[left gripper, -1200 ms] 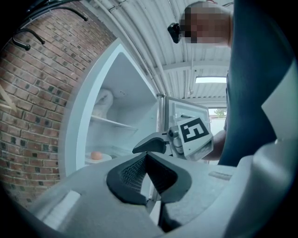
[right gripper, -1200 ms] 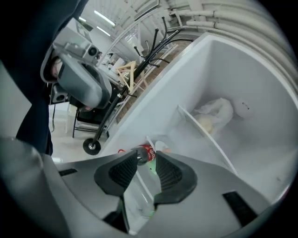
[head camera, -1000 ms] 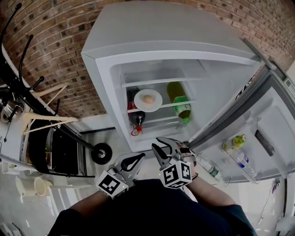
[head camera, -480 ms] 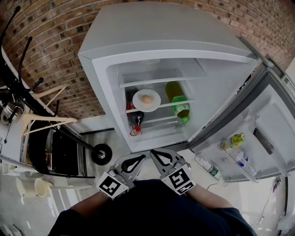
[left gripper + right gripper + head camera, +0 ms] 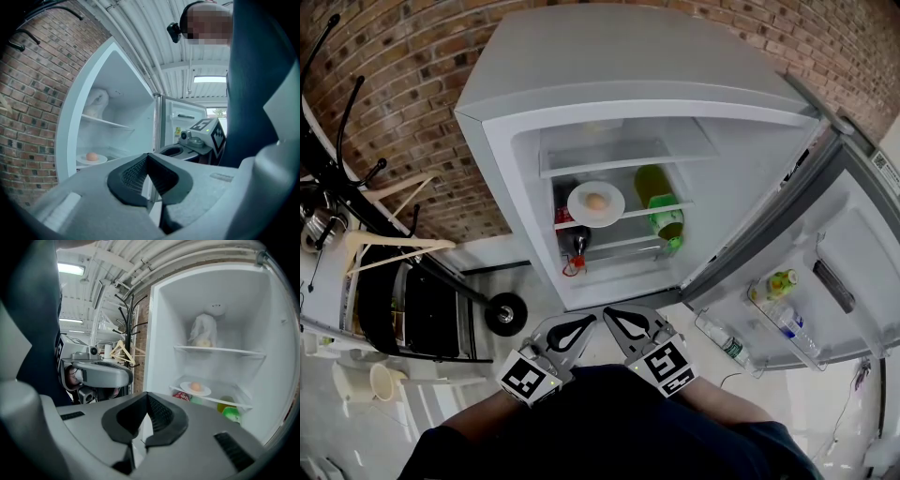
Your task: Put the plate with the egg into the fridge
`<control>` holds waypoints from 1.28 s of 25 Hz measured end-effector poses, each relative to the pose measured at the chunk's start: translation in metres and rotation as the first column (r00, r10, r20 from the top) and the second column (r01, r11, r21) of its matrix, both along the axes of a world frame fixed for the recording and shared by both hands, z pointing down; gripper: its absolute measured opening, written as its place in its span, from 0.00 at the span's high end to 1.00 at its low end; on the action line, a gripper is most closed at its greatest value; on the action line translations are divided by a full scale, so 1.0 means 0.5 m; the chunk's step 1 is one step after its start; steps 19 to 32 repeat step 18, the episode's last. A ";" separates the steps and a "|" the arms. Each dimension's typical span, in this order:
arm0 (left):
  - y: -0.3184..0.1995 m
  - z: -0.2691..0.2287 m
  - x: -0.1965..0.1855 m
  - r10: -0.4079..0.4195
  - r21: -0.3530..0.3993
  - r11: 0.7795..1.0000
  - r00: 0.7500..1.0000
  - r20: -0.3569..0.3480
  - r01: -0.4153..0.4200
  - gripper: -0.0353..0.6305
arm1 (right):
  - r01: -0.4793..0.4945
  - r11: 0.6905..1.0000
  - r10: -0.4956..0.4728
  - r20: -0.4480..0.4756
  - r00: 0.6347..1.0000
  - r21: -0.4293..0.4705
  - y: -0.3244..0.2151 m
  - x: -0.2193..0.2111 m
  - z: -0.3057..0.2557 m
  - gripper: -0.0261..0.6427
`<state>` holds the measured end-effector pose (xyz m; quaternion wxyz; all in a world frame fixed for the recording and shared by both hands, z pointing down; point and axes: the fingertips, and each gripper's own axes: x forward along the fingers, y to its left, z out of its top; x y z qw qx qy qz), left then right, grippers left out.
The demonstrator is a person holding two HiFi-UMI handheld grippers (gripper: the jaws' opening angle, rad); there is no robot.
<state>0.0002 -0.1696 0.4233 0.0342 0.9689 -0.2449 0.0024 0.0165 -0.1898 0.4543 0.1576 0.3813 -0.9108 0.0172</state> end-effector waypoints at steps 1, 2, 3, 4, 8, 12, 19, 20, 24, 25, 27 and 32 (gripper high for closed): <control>0.000 0.000 0.000 0.000 0.000 1.000 1.000 0.000 0.000 0.94 | 0.000 1.000 0.000 0.000 1.000 -0.001 0.000 0.000 0.000 0.94; 0.000 0.000 0.000 -0.001 0.000 1.000 1.000 -0.001 0.001 0.94 | 0.000 1.000 0.000 0.000 1.000 -0.001 -0.001 0.001 0.000 0.95; -0.001 0.000 0.000 -0.003 -0.001 1.000 1.000 -0.002 0.003 0.94 | -0.001 1.000 0.001 0.000 1.000 -0.001 -0.001 0.001 0.000 0.95; -0.001 0.000 -0.001 -0.004 -0.002 1.000 1.000 -0.002 0.004 0.94 | -0.002 1.000 0.002 0.000 1.000 -0.001 -0.002 0.002 0.000 0.95; -0.002 0.002 0.003 -0.005 -0.002 1.000 1.000 0.001 0.005 0.94 | -0.003 1.000 0.003 0.000 1.000 -0.001 -0.004 0.007 0.001 0.94; -0.003 0.002 0.003 -0.007 -0.006 1.000 1.000 0.000 0.007 0.94 | -0.003 1.000 0.003 -0.002 1.000 -0.001 -0.006 0.007 0.002 0.95; -0.007 0.003 0.002 -0.006 -0.005 1.000 1.000 0.003 0.006 0.94 | -0.003 1.000 0.003 -0.002 1.000 -0.003 -0.010 0.007 0.002 0.95; -0.007 0.003 0.002 -0.006 -0.005 1.000 1.000 0.003 0.006 0.94 | -0.003 1.000 0.003 -0.002 1.000 -0.003 -0.010 0.007 0.002 0.95; -0.007 0.003 0.002 -0.006 -0.005 1.000 1.000 0.003 0.006 0.94 | -0.003 1.000 0.003 -0.002 1.000 -0.003 -0.010 0.007 0.002 0.95; -0.007 0.003 0.002 -0.006 -0.005 1.000 1.000 0.003 0.006 0.94 | -0.003 1.000 0.003 -0.002 1.000 -0.003 -0.010 0.007 0.002 0.95; -0.007 0.003 0.002 -0.006 -0.005 1.000 1.000 0.003 0.006 0.94 | -0.003 1.000 0.003 -0.002 1.000 -0.003 -0.010 0.007 0.002 0.95; -0.007 0.003 0.002 -0.006 -0.005 1.000 1.000 0.003 0.006 0.94 | -0.003 1.000 0.003 -0.002 1.000 -0.003 -0.010 0.007 0.002 0.95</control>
